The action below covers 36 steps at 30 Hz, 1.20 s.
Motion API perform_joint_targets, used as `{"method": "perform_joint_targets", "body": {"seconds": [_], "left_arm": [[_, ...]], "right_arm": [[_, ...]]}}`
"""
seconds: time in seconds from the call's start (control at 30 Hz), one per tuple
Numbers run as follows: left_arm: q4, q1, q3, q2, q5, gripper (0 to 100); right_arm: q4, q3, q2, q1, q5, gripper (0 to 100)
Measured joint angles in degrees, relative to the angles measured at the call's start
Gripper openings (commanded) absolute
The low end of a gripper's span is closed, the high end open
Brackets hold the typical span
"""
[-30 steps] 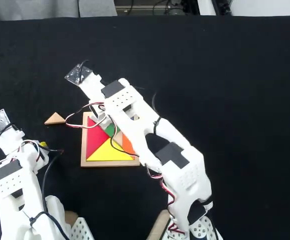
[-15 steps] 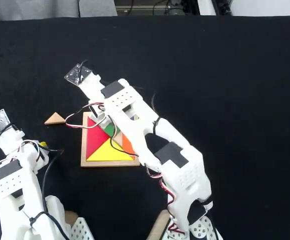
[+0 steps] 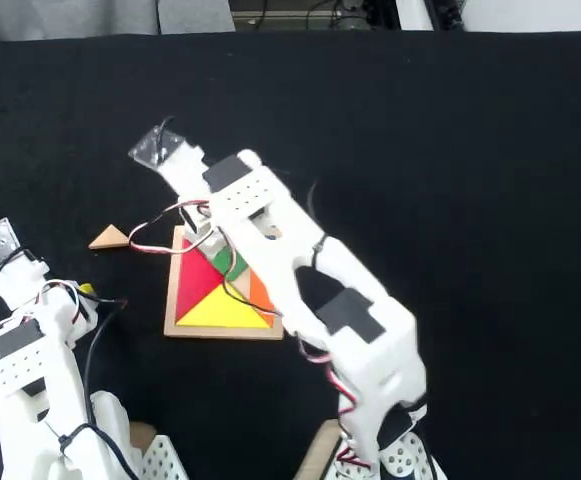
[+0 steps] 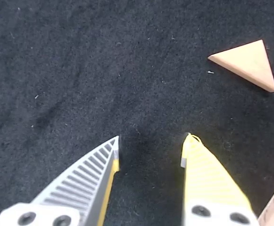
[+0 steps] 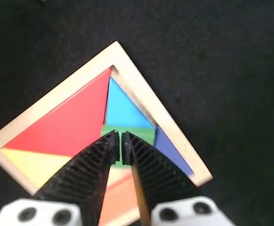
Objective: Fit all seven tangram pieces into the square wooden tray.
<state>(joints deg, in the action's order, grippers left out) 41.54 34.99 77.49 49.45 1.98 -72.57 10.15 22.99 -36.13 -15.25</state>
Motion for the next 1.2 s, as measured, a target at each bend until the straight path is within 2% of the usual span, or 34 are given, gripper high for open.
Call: {"method": "perform_joint_targets", "body": {"seconds": [0.13,0.33,0.43,0.67,0.9,1.1,1.2], "left_arm": [[0.0,0.0,0.0,0.0,0.0,22],[0.0,0.0,0.0,0.0,0.0,22],[0.0,0.0,0.0,0.0,0.0,22],[0.0,0.0,0.0,0.0,0.0,22],[0.0,0.0,0.0,0.0,0.0,22],[0.0,0.0,0.0,0.0,0.0,22],[0.0,0.0,0.0,0.0,0.0,22]], "right_arm": [[1.14,-5.19,-8.0,0.0,0.0,1.1],[13.8,-18.2,-10.29,0.0,0.09,1.1],[17.32,-19.08,-8.7,0.0,0.09,1.1],[13.45,-14.24,-0.53,0.0,0.0,1.1],[8.44,-10.37,-0.35,0.0,0.0,1.1],[6.42,-13.98,-12.04,0.0,-0.09,1.1],[6.42,-20.04,-17.49,0.0,-2.9,1.1]]}}
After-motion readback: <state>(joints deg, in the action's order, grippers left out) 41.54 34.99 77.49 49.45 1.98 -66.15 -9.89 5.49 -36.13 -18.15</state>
